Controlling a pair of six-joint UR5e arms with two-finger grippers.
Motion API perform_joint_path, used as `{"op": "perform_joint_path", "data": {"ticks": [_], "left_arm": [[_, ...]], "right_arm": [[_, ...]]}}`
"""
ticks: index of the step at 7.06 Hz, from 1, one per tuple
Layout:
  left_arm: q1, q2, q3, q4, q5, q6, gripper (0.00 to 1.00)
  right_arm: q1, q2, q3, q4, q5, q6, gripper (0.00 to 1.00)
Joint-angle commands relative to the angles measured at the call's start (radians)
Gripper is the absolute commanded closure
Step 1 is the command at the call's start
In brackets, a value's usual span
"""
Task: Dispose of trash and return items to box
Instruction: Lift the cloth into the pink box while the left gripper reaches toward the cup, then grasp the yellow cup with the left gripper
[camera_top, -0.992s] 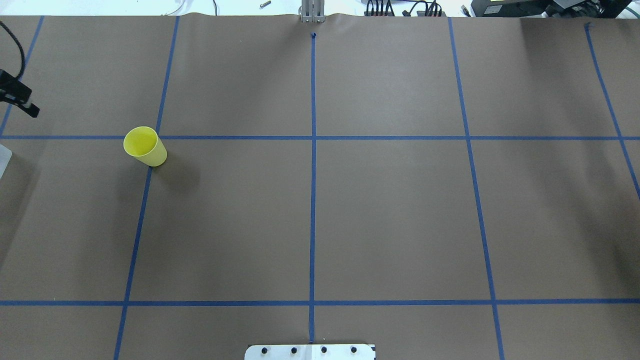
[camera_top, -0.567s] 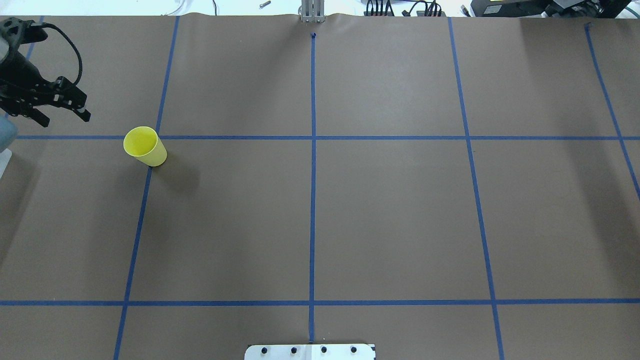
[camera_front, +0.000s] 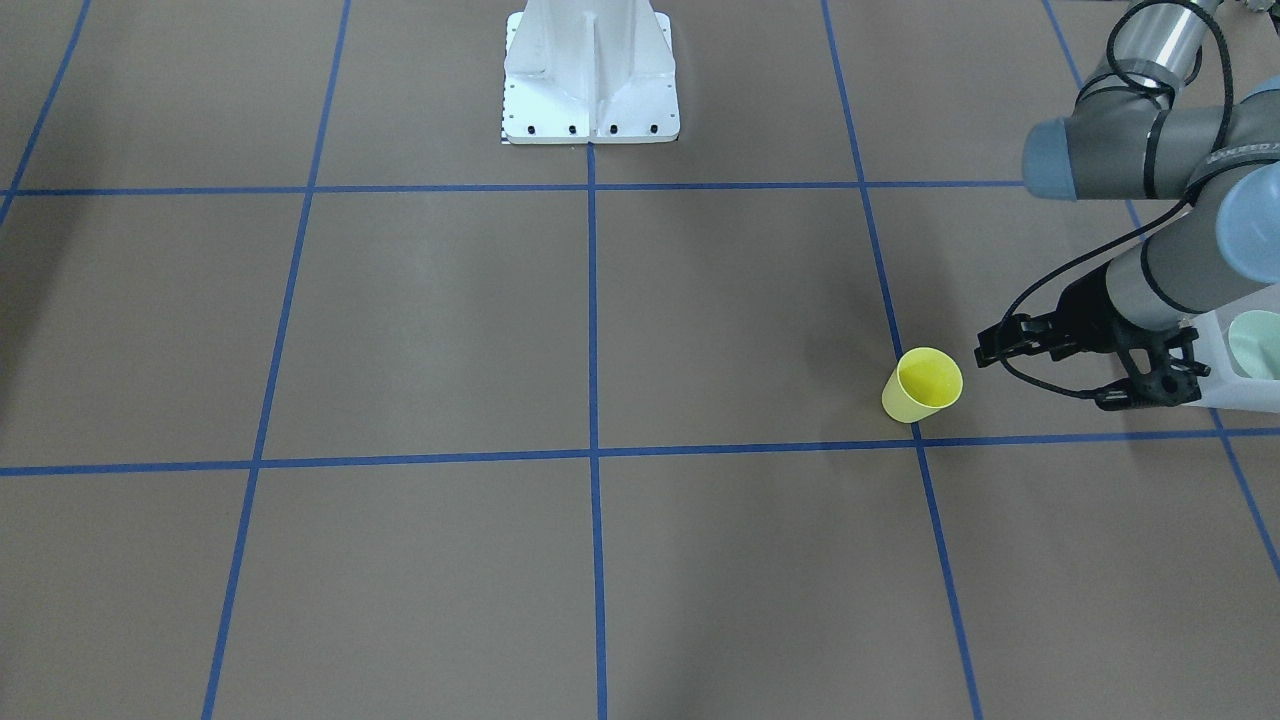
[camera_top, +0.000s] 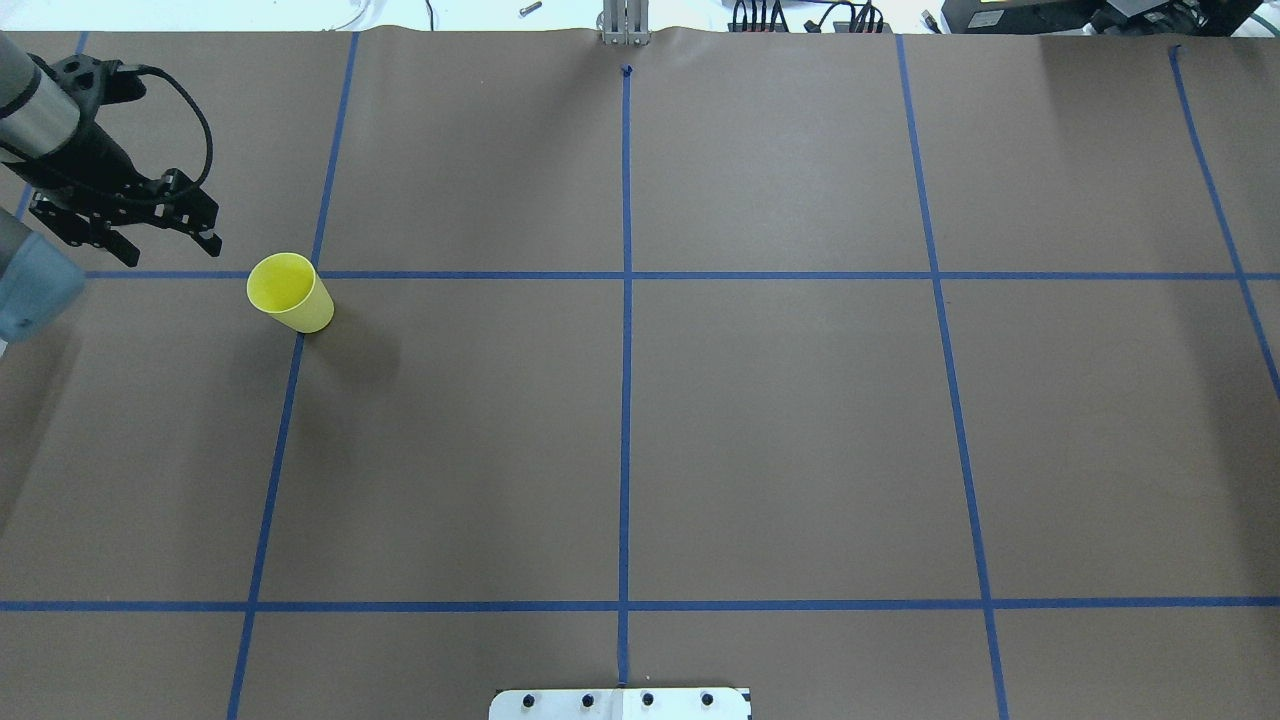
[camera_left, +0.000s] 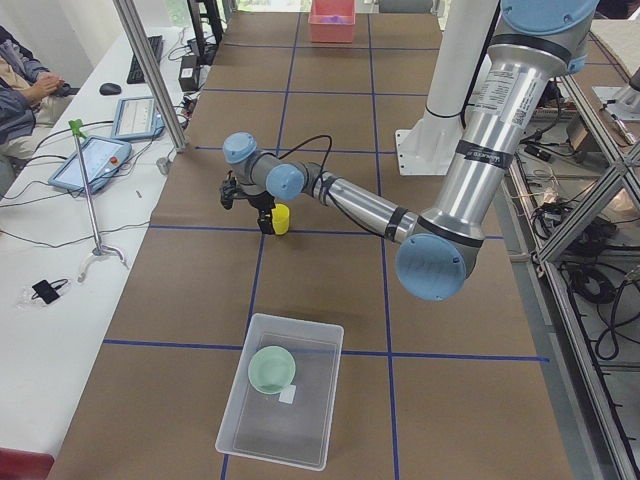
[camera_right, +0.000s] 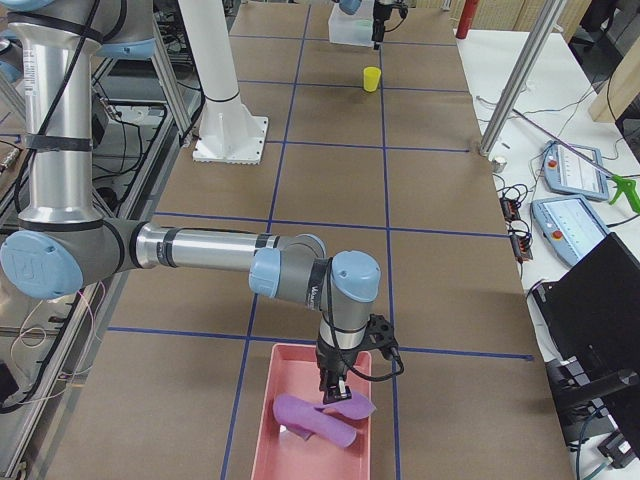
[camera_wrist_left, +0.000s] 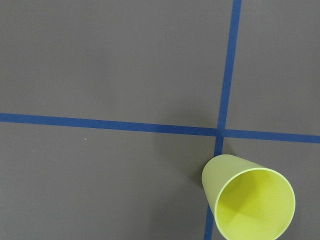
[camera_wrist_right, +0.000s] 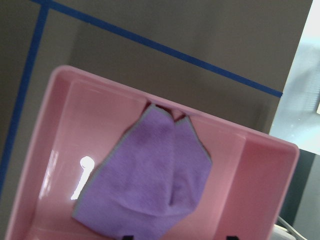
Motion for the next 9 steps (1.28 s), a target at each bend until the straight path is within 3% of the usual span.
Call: {"op": "perform_joint_path", "data": {"ticks": [1, 2, 3, 5, 6, 8, 9], "left_arm": [[0.053, -0.031, 0.11, -0.169, 0.009, -0.107, 0.03], [0.058, -0.031, 0.112, -0.182, 0.009, -0.118, 0.03], [0.07, -0.03, 0.115, -0.185, 0.01, -0.118, 0.12], [0.084, -0.022, 0.112, -0.186, 0.059, -0.121, 0.5], [0.084, -0.021, 0.104, -0.185, 0.059, -0.123, 0.99], [0.046, -0.013, 0.081, -0.176, -0.022, -0.105, 1.0], [-0.05, 0.005, 0.077, -0.173, -0.115, -0.048, 1.0]], "right_arm": [[-0.13, 0.003, 0.124, 0.007, 0.141, 0.316, 0.0], [-0.168, 0.002, 0.152, 0.007, 0.149, 0.395, 0.0], [-0.189, 0.003, 0.164, 0.007, 0.158, 0.416, 0.0], [-0.248, 0.017, 0.209, -0.003, 0.165, 0.521, 0.0], [-0.277, 0.028, 0.227, -0.004, 0.165, 0.581, 0.0], [-0.279, 0.029, 0.237, -0.007, 0.18, 0.585, 0.0], [-0.281, 0.031, 0.253, -0.021, 0.18, 0.591, 0.0]]}}
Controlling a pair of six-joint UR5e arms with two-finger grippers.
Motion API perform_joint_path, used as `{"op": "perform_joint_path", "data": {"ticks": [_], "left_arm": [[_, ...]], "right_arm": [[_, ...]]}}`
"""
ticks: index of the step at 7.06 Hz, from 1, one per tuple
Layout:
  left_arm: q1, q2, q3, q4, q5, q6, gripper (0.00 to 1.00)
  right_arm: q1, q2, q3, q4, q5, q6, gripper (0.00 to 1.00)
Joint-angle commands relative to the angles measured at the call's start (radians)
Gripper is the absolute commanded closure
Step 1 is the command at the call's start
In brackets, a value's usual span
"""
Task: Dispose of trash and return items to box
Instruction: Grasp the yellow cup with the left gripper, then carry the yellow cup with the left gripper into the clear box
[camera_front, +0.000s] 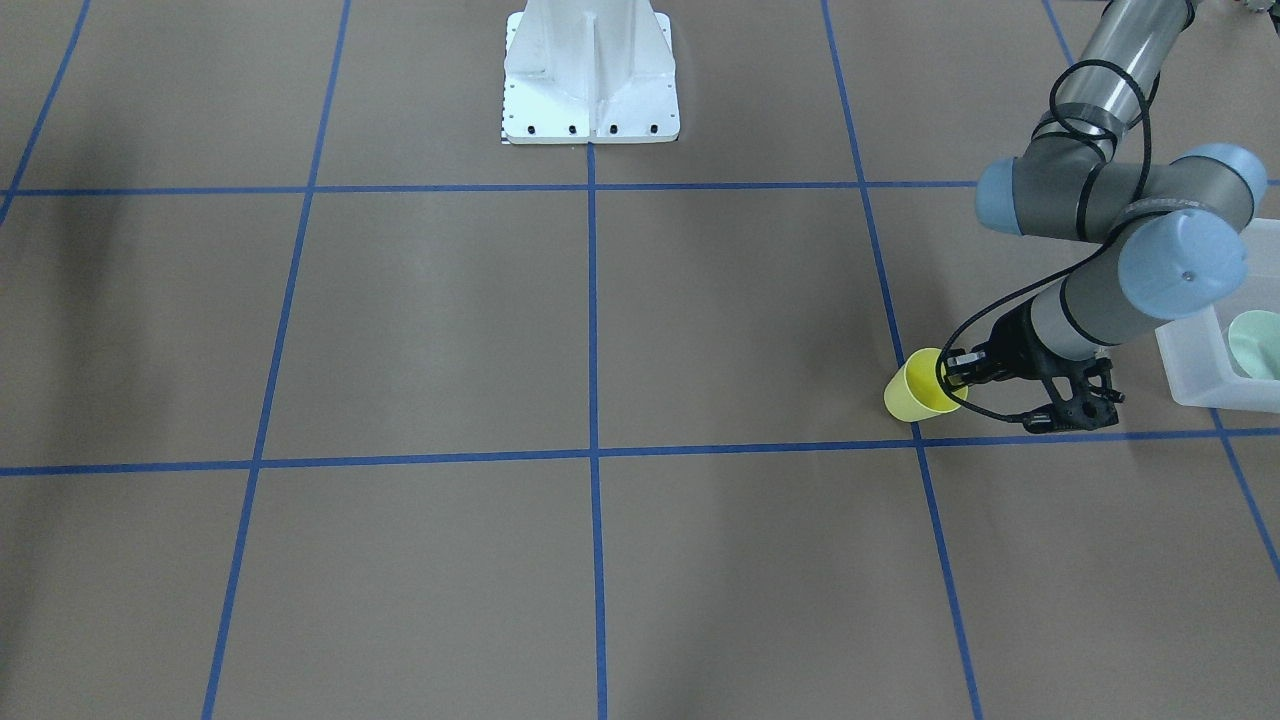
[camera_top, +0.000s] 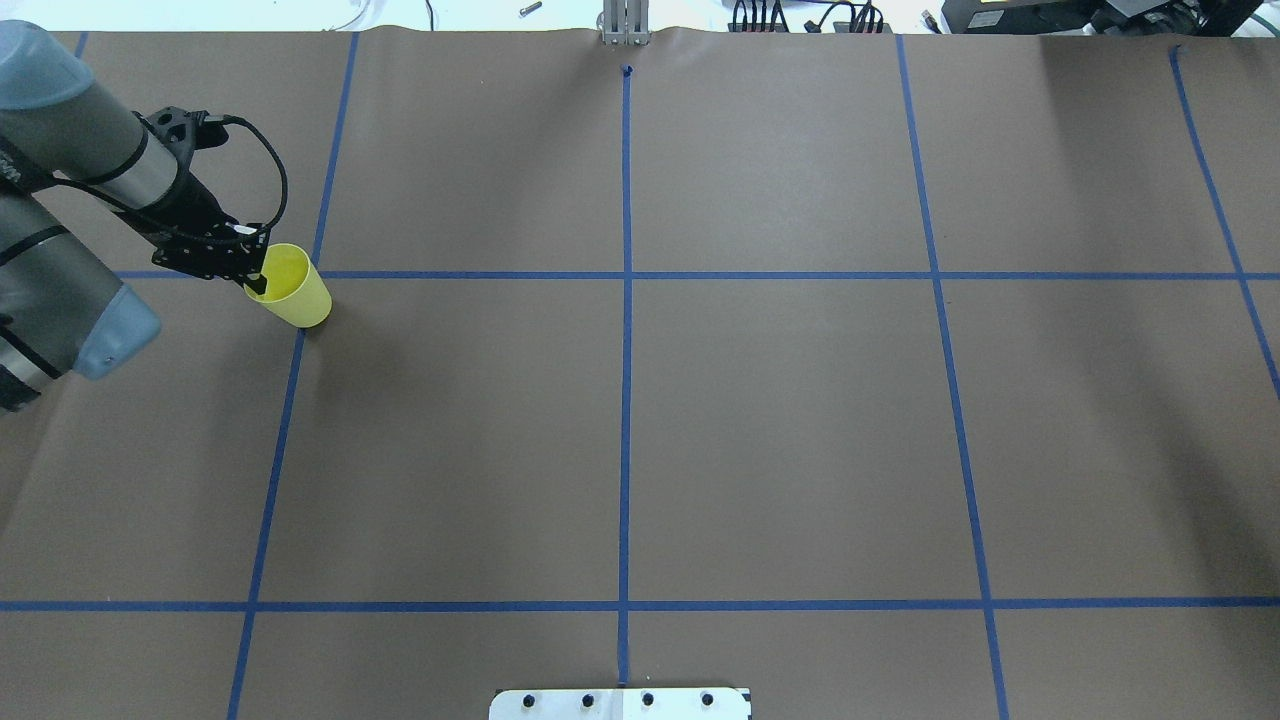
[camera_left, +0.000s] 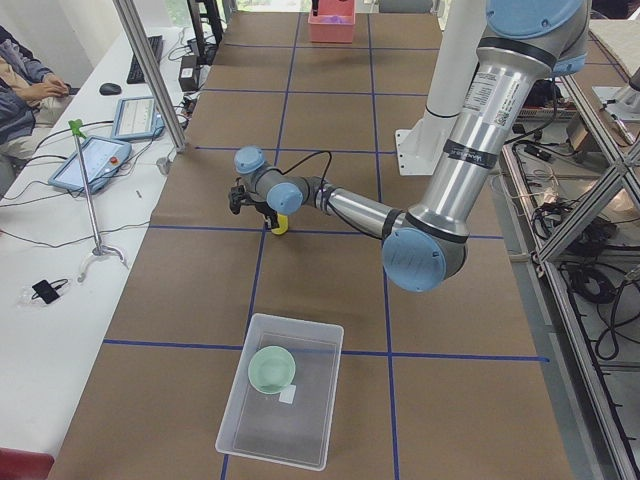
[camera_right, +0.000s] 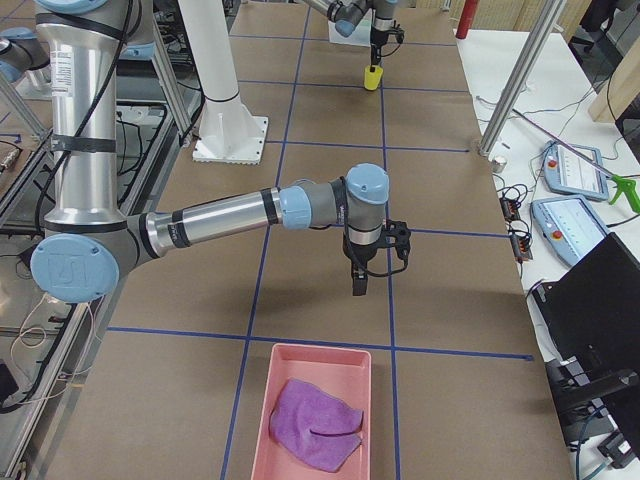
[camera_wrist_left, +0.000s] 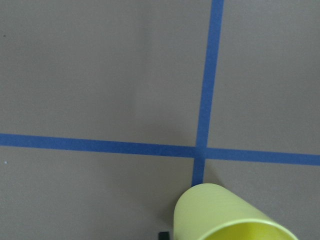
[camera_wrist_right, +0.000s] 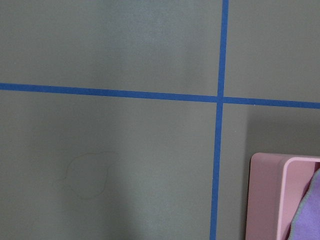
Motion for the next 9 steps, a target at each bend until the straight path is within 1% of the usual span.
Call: {"op": "perform_joint_path", "data": {"ticks": [1, 2, 3, 4, 5, 6, 7, 8, 9], "left_arm": [[-0.178, 0.036, 0.002, 0.035, -0.158, 0.203, 1.0], [-0.29, 0.074, 0.0, 0.133, -0.186, 0.439, 1.0], [-0.414, 0.12, 0.005, 0.249, -0.185, 0.711, 1.0], [-0.52, 0.122, 0.02, 0.401, -0.176, 0.945, 1.0], [-0.61, 0.117, 0.051, 0.519, -0.1, 1.151, 1.0], [-0.655, 0.113, 0.098, 0.533, -0.011, 1.286, 1.0], [-0.689, 0.119, 0.183, 0.487, 0.003, 1.394, 1.0], [-0.724, 0.122, 0.272, 0.408, 0.007, 1.445, 1.0], [-0.725, 0.165, 0.366, 0.266, 0.031, 1.435, 1.0]], "right_arm": [[-0.008, 0.02, 0.032, -0.043, 0.004, 0.021, 0.0], [-0.026, 0.028, 0.058, -0.066, 0.004, 0.042, 0.0], [-0.063, 0.028, 0.078, -0.065, 0.015, 0.105, 0.0], [-0.096, 0.028, 0.091, -0.056, 0.018, 0.166, 0.0], [-0.133, 0.028, 0.095, -0.051, 0.019, 0.203, 0.0], [-0.161, 0.031, 0.116, -0.051, 0.018, 0.241, 0.0], [-0.185, 0.031, 0.139, -0.051, 0.015, 0.255, 0.0], [-0.195, 0.031, 0.142, -0.05, 0.013, 0.256, 0.0], [-0.196, 0.037, 0.144, -0.05, 0.015, 0.256, 0.0]]}}
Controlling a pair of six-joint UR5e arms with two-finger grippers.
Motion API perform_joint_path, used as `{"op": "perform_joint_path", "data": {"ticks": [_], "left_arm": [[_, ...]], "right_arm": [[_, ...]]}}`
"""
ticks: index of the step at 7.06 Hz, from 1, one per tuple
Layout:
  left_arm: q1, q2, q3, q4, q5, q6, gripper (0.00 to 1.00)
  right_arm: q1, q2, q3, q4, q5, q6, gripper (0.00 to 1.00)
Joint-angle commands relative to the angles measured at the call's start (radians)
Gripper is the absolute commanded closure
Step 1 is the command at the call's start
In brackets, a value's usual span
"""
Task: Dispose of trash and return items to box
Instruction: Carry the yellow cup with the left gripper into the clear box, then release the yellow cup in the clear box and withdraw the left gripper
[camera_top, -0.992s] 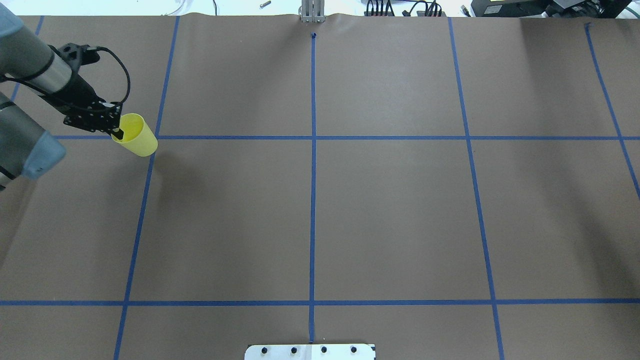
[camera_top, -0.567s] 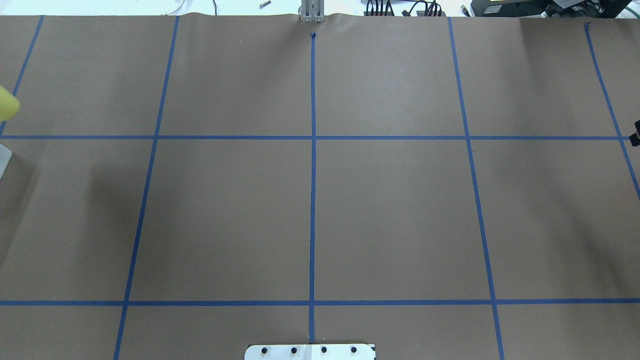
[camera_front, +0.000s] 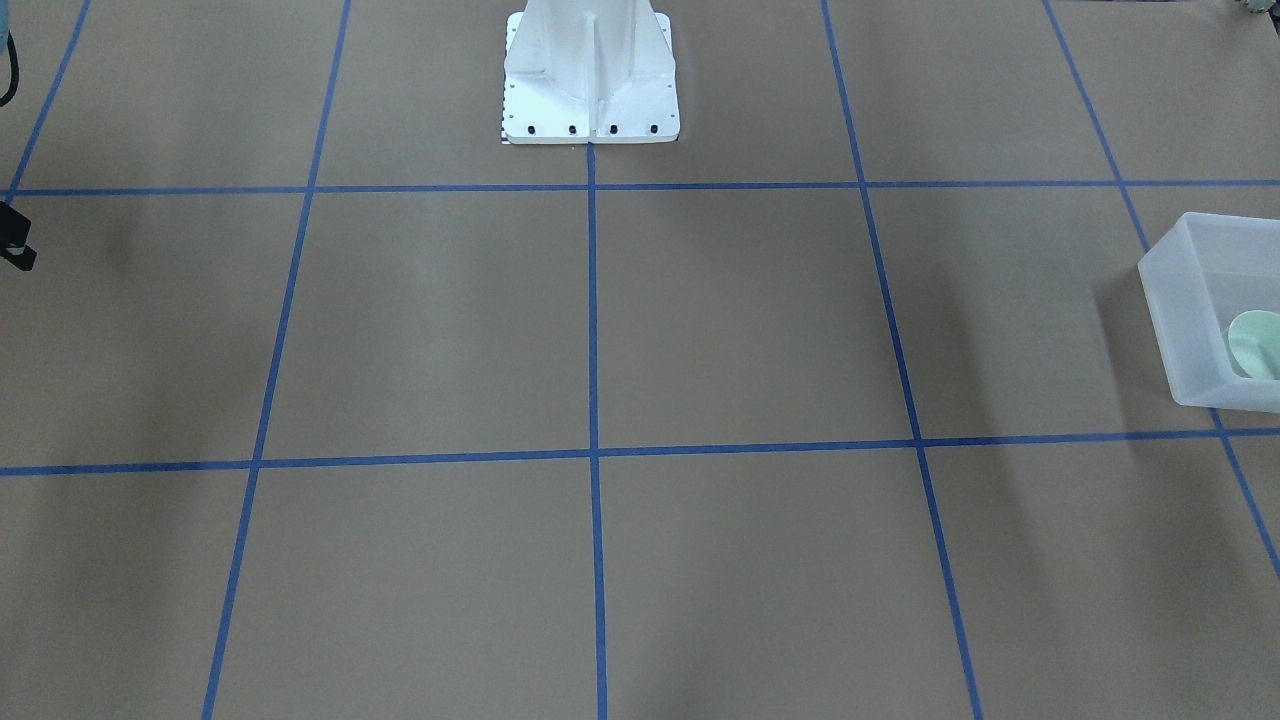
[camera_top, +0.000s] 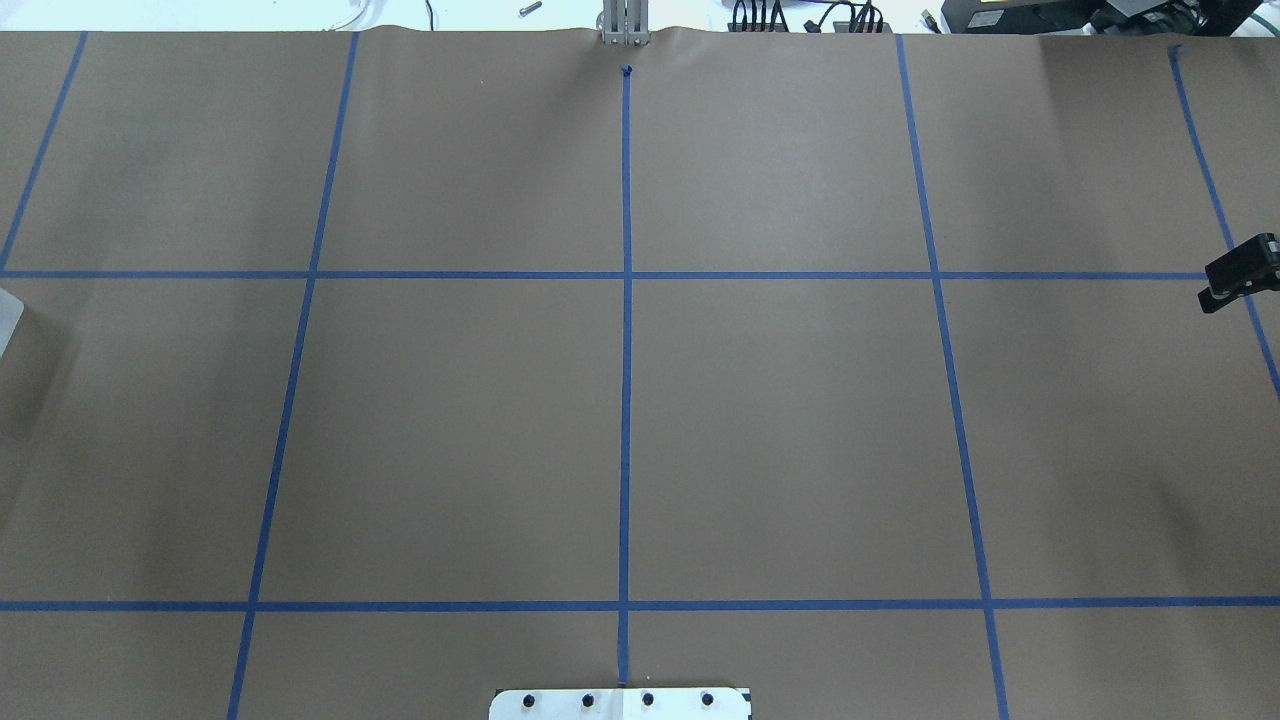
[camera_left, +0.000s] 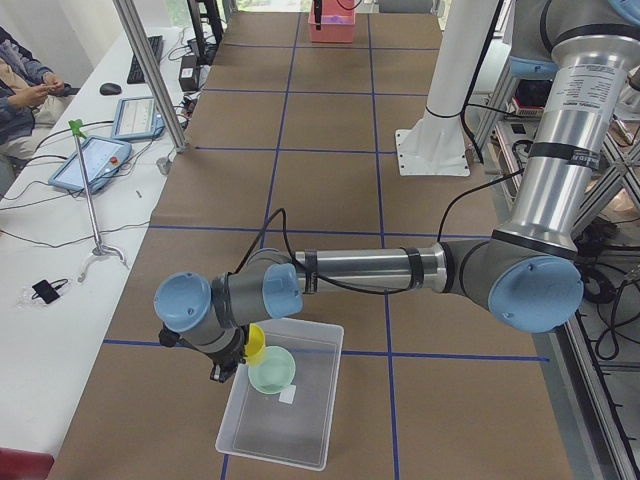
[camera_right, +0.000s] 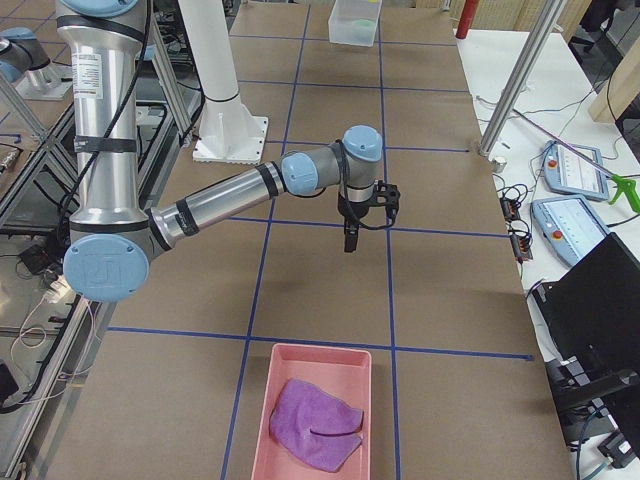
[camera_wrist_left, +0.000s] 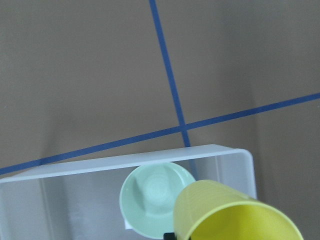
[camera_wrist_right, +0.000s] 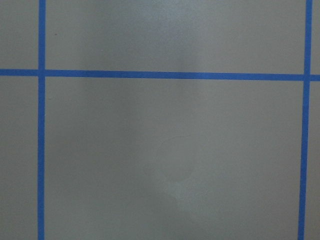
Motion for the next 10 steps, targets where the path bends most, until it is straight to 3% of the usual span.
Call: {"op": "perform_joint_path", "data": {"ticks": [1, 2, 4, 10], "left_arm": [[-0.018, 0.044, 0.248, -0.344, 0.026, -0.044, 1.0], [-0.016, 0.054, 0.305, -0.459, 0.026, -0.129, 1.0], [-0.01, 0.057, 0.367, -0.498, 0.025, -0.172, 1.0], [0.05, 0.057, 0.364, -0.536, 0.016, -0.294, 1.0]], "right_arm": [[-0.012, 0.005, 0.006, 0.001, 0.0, 0.004, 0.0], [-0.015, 0.006, 0.006, -0.001, 0.0, 0.004, 0.0], [-0.018, 0.011, 0.005, -0.001, 0.002, 0.004, 0.0], [-0.02, 0.011, 0.003, -0.001, 0.005, 0.004, 0.0]]}}
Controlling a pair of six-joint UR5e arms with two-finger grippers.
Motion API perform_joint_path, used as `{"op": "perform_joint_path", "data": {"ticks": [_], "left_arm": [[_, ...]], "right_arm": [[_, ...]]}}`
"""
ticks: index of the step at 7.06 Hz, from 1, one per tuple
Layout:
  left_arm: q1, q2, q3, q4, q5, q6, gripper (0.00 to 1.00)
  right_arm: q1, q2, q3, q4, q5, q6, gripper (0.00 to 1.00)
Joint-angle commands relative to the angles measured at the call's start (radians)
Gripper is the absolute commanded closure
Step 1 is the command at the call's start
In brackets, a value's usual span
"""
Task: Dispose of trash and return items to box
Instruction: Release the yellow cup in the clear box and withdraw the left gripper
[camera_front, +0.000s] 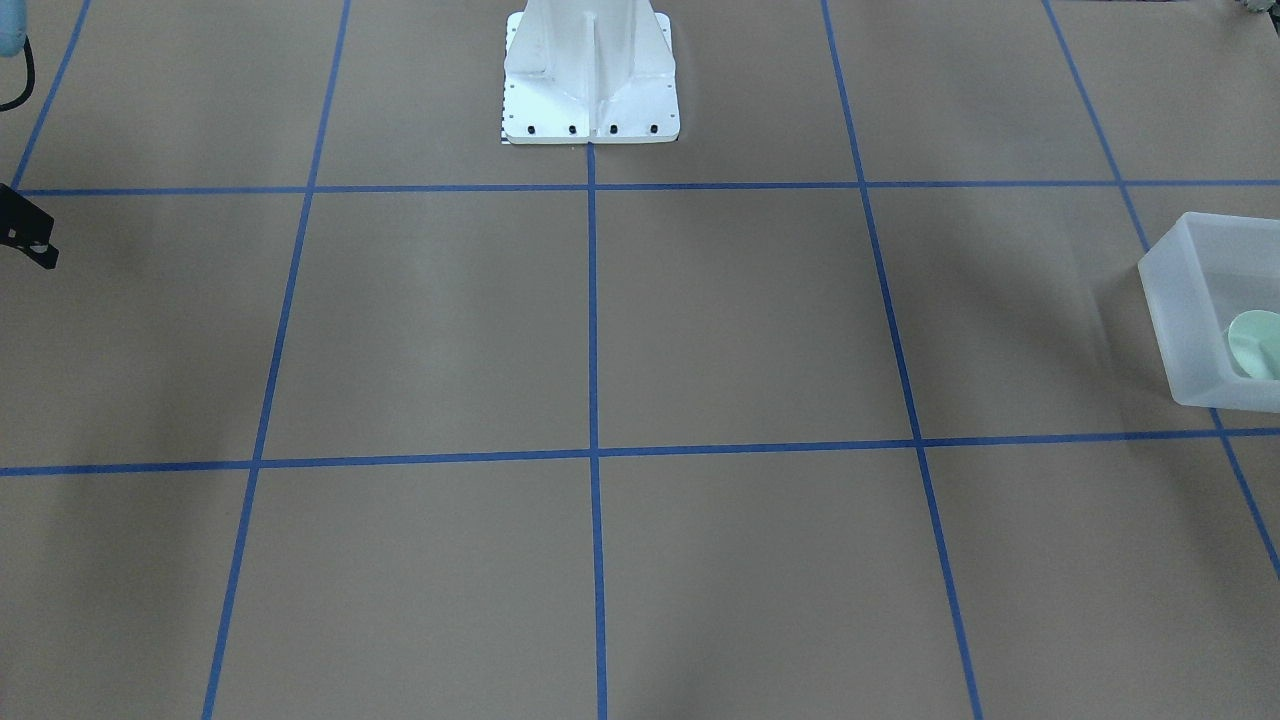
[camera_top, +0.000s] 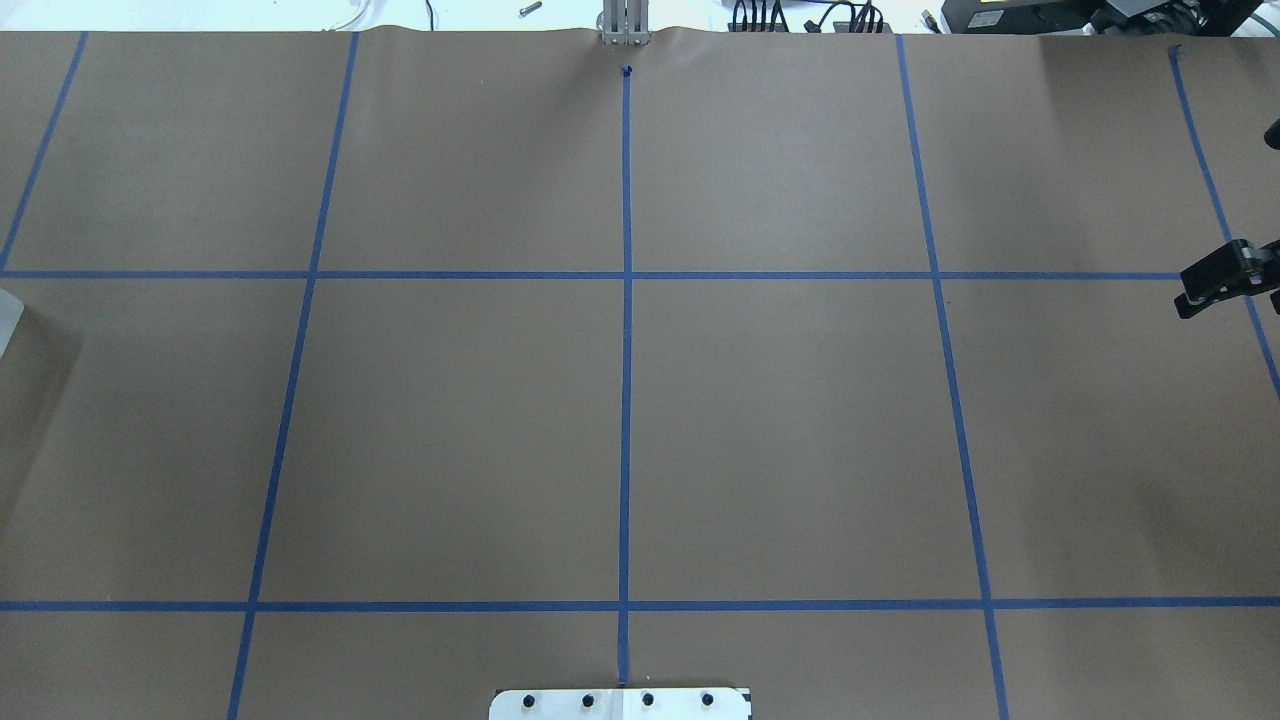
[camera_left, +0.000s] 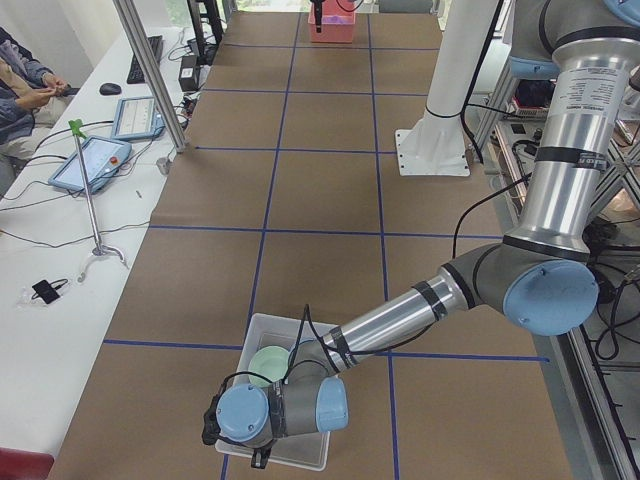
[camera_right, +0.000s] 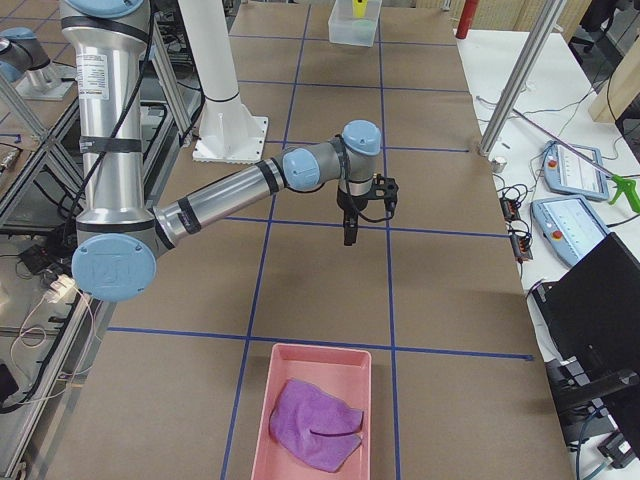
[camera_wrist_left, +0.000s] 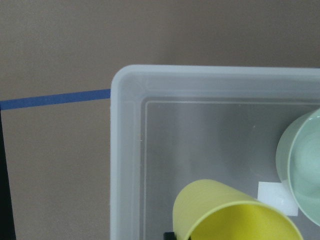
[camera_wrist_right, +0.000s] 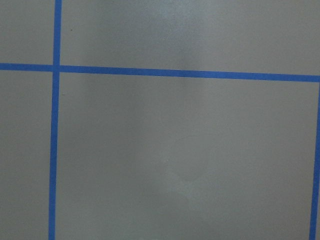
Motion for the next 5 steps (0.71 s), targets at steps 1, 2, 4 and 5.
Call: {"op": "perform_joint_path", "data": {"ticks": [1, 2, 4, 5], "left_arm": [[0.02, 0.001, 0.003, -0.006, 0.0, -0.019, 1.0], [0.023, 0.001, 0.005, -0.005, 0.0, -0.02, 1.0], [0.034, 0.001, 0.006, -0.003, 0.0, -0.021, 0.65], [0.037, 0.001, 0.005, -0.005, 0.0, -0.016, 0.13]], "right_arm": [[-0.002, 0.0, -0.001, 0.0, 0.001, 0.0, 0.0], [-0.003, 0.0, -0.002, 0.0, -0.001, 0.0, 0.0], [-0.005, 0.0, -0.002, 0.0, 0.001, 0.0, 0.0], [-0.005, 0.0, -0.002, 0.0, 0.001, 0.0, 0.0]]}}
